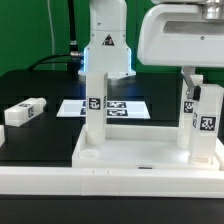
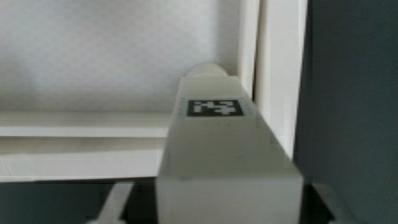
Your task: Assemble desk
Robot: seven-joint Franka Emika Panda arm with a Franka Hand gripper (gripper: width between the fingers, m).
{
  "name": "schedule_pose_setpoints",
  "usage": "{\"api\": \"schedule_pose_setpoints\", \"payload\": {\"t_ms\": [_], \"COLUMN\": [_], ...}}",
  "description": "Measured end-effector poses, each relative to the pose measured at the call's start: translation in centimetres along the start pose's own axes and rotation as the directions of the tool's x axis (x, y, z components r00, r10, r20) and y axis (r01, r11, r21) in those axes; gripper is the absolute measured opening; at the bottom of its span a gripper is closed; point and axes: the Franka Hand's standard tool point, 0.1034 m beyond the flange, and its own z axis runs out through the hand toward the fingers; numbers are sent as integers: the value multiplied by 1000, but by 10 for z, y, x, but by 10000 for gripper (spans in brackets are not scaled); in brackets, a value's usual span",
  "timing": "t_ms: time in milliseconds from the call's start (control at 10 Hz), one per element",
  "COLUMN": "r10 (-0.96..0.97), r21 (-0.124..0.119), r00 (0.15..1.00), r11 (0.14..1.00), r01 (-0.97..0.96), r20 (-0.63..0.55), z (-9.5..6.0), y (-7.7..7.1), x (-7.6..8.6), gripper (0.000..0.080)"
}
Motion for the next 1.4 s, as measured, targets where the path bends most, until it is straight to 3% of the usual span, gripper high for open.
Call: {"api": "schedule_pose_setpoints", "payload": {"t_ms": [300, 600, 800, 900, 1100, 1200, 1400], "r10": [148, 446, 656, 683, 815, 863, 928], "r21": [1, 25, 51, 50, 39, 46, 30], "r00": [989, 895, 754, 729, 575, 499, 361], "r11": [989, 895, 752, 728, 574, 496, 359], "r01": [-148, -446, -657, -684, -818, -867, -933], "r20": [0, 0, 34, 37, 69, 82, 90], "z": [0, 1, 2, 2, 3, 4, 4], "y": [0, 3, 4, 7, 8, 10, 9], "x": [0, 0, 1, 2, 2, 4, 3], "gripper": [288, 289, 289, 289, 290, 290, 290]}}
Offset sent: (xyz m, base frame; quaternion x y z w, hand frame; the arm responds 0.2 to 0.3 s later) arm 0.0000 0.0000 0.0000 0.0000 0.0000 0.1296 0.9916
